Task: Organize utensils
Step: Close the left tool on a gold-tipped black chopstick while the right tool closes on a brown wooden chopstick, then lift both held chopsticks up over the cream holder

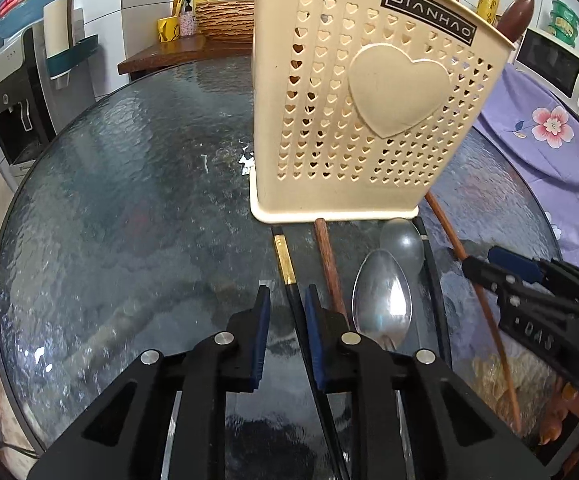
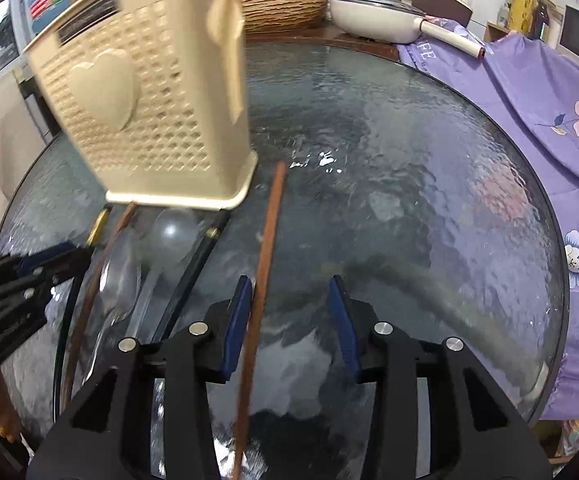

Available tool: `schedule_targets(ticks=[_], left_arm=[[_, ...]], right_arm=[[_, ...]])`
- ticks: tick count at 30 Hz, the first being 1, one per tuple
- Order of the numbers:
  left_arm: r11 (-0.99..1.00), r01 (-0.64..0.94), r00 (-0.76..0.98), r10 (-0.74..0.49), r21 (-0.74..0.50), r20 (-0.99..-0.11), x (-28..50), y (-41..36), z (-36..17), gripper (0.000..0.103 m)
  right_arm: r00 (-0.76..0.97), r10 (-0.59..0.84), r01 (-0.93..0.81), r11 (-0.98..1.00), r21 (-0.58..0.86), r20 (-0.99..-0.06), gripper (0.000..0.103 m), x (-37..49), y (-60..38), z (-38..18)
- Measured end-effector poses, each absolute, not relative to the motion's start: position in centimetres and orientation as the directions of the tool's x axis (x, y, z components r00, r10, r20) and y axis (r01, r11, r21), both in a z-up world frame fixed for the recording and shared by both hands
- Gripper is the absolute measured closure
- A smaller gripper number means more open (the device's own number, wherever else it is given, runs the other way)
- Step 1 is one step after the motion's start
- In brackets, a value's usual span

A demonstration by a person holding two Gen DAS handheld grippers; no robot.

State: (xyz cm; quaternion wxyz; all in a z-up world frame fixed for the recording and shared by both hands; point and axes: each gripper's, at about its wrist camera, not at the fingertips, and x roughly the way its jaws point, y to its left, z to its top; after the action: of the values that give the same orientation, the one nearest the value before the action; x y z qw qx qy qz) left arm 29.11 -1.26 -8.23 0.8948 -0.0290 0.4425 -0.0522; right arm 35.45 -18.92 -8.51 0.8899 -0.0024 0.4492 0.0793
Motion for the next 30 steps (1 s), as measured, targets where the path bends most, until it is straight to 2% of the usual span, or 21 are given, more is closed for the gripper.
schedule_targets(ticks=[10, 16, 21, 30], left_arm=[[0.994, 0.069, 0.603, -0.111, -0.087, -0.79, 29.9, -1.6, -8.2, 0.086], [0.994, 0.068, 0.604, -0.106, -0.081, -0.79, 30.3, -2.0, -8.2, 0.088], [0.994, 0.065, 0.605, -0.109, -0.087, -0.789, 30.8, -1.5, -8.2, 0.094], [0.993, 0.053, 0.612, -0.117, -0.107, -0.782, 31.1, -1.0, -8.4, 0.096]], right_arm=[[0.586, 0.132, -0.183, 0.983, 0.028, -0.799, 0.07, 38.8, -17.6, -8.6], [0.586, 0.142, -0.207, 0.978, 0.022, -0.798, 0.08, 39.5, -17.1, -8.6], [0.581, 0.153, -0.231, 0.973, 0.018, -0.799, 0.095, 40.0, -16.6, -8.6], [0.593, 0.185, -0.231, 0.971, 0.054, -0.784, 0.096, 38.6, -17.1, -8.7]])
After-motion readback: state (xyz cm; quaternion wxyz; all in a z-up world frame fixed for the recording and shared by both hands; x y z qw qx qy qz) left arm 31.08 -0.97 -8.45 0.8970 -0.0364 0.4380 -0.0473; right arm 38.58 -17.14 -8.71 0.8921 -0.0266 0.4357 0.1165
